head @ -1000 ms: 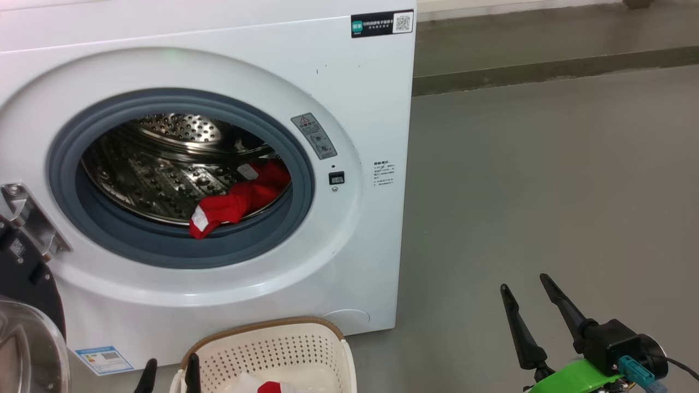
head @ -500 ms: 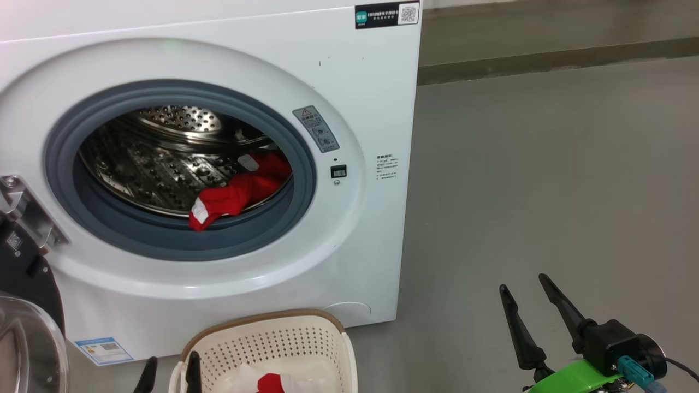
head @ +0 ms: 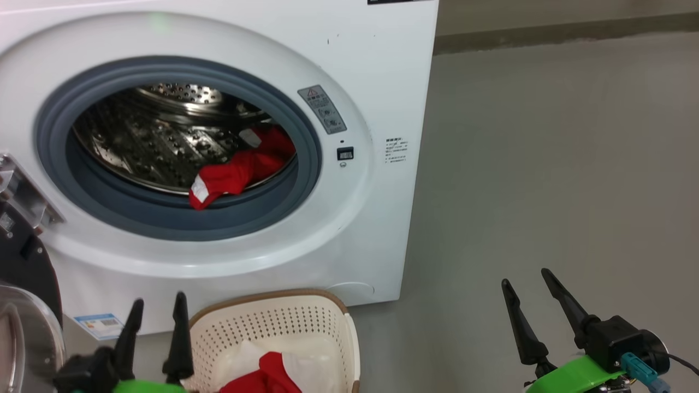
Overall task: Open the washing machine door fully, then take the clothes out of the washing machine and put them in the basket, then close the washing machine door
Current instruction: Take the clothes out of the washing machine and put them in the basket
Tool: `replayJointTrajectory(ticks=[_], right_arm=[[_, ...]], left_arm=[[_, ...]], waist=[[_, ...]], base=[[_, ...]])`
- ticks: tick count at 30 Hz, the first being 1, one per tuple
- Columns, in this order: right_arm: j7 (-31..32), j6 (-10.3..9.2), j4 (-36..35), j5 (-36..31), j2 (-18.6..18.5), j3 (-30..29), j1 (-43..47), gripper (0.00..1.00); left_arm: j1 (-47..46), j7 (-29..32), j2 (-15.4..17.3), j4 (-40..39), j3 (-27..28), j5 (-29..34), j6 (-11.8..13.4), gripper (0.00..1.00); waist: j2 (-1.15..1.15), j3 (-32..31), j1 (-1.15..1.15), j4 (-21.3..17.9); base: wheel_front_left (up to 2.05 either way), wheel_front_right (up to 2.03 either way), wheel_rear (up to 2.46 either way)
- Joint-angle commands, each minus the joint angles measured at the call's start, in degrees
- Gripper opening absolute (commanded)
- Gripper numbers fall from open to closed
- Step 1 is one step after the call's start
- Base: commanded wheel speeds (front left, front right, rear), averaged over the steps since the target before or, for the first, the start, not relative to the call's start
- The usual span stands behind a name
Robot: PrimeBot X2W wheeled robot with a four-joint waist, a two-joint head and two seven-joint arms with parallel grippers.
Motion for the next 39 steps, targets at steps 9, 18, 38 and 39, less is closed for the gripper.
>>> replayJointTrajectory(ticks=[9,18,38,39], right_arm=[[-0.37,0.36,-2.67,0.9,-0.35,0.97,-5.62,1.0],[-0.37,0.36,-3.51,1.99,-0.93,0.84,-9.06,1.0],[-0.37,0.36,-5.08,2.77,-1.87,2.39,-13.29,1.0],[-0.37,0.36,-5.15,2.82,-1.92,2.45,-13.49,1.0]], left_arm=[[-14.37,-1.65,2.37,7.38,1.79,-1.01,-2.45,1.0],[-31.11,-2.89,3.8,22.42,0.2,-0.77,-5.55,1.0],[-60.91,-3.47,7.02,50.62,0.78,-4.14,-8.67,1.0],[-62.11,-3.3,7.18,51.79,0.79,-4.32,-8.71,1.0]], waist=[[0.0,6.78,0.0,0.83],[0.0,12.79,0.0,0.76],[0.0,24.5,0.0,-3.42],[0.0,25.06,0.0,-3.64]], base=[[0.0,0.0,0.0],[0.0,0.0,0.0],[0.0,0.0,0.0],[0.0,0.0,0.0]])
